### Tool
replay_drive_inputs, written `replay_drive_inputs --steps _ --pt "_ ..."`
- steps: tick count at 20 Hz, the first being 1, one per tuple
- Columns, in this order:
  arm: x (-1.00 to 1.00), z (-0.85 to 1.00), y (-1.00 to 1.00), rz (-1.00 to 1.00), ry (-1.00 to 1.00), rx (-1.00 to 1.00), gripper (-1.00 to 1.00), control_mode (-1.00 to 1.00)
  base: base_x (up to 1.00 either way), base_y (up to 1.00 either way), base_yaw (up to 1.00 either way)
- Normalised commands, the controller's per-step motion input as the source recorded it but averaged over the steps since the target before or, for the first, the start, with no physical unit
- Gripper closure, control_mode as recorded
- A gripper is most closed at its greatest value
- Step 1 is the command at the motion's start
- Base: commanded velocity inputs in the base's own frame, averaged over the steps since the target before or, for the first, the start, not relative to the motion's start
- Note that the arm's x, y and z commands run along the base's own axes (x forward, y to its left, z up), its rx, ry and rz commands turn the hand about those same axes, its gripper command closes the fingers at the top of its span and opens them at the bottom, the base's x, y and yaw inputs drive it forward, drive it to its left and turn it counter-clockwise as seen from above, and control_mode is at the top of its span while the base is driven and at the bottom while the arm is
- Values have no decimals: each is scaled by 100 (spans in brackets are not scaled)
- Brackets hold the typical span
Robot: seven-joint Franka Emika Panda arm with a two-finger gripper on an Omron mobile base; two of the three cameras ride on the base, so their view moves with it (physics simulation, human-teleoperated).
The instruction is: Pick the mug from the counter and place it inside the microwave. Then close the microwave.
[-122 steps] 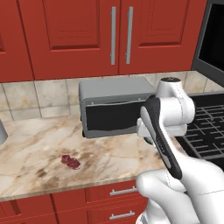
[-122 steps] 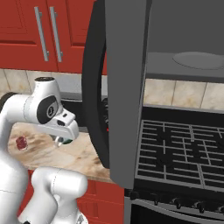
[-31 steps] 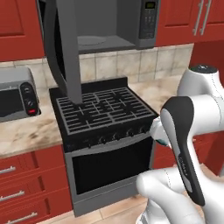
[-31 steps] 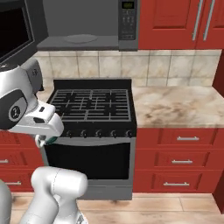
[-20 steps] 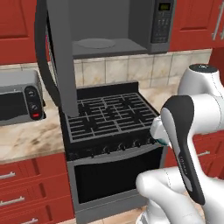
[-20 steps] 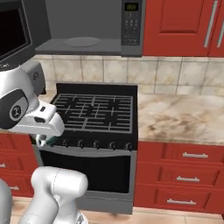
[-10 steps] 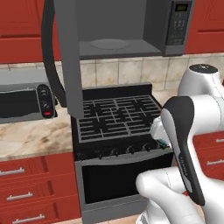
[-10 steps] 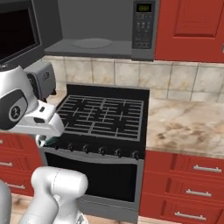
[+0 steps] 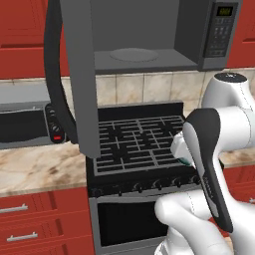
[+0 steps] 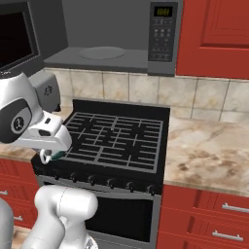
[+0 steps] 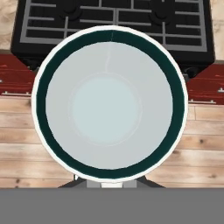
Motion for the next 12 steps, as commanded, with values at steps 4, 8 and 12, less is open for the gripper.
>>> replay_drive_inputs --steps 4,8,12 --pt "0 0 0 0 0 0 100 100 0 0 0" --pt "0 0 0 0 0 0 100 100 0 0 0" --pt "0 0 0 0 0 0 100 100 0 0 0"
